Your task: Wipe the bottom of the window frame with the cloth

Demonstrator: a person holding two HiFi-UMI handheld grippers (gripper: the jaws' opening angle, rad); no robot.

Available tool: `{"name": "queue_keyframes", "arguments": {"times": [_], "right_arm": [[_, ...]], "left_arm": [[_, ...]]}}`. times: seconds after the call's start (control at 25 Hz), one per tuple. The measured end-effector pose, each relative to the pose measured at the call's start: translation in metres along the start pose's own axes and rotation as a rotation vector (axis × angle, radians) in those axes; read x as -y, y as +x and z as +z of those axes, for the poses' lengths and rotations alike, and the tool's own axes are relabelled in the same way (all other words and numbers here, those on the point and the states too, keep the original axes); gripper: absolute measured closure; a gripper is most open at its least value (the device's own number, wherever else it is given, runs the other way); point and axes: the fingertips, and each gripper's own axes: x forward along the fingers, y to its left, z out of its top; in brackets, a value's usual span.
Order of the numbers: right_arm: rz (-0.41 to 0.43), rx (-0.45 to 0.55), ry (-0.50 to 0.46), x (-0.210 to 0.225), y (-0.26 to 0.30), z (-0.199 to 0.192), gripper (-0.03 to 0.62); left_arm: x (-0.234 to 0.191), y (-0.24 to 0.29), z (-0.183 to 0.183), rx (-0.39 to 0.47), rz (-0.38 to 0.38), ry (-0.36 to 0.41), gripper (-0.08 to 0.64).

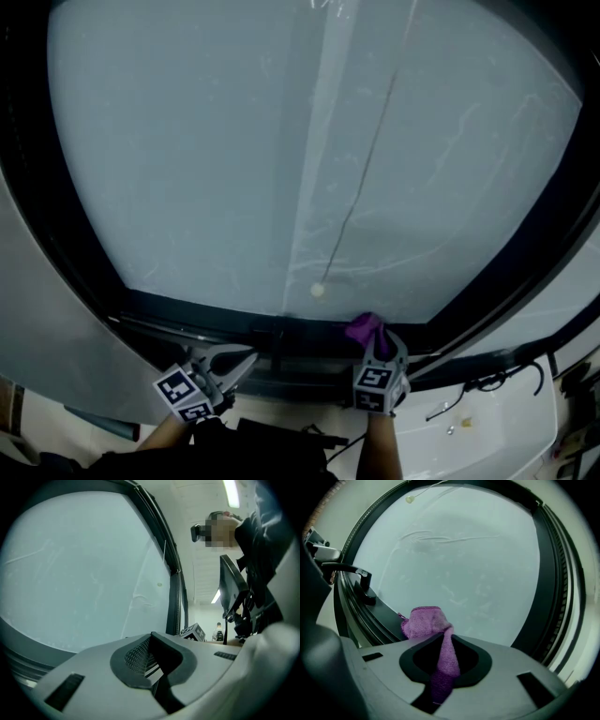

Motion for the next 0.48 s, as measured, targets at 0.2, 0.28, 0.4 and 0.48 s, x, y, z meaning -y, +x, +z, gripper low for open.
{"name": "queue_keyframes", "arguments": {"times": [0.2,0.28,0.4,0.48], "right_arm": [[-0.007,-0.007,0.001,0.016,0.002,-0.010,0.529],[-0.016,-0.007,0.006,0.023,0.002,-0.011,0.529],[-0.029,-0.005,0.012,0.034,0.003,-0.016,0.529],[-0.038,-0.001,0.016,0.040,0.003,-0.019,0.529]], "left_arm": [[0.007,0.012,0.003,0.025,-0.010,0.007,0.563],[0.008,0.016,0.004,0.033,-0.011,0.010,0.563],[0.011,0.022,0.003,0.027,-0.014,0.008,0.563],[0.016,0.026,-0.001,0.008,-0.020,-0.002,0.563]]}}
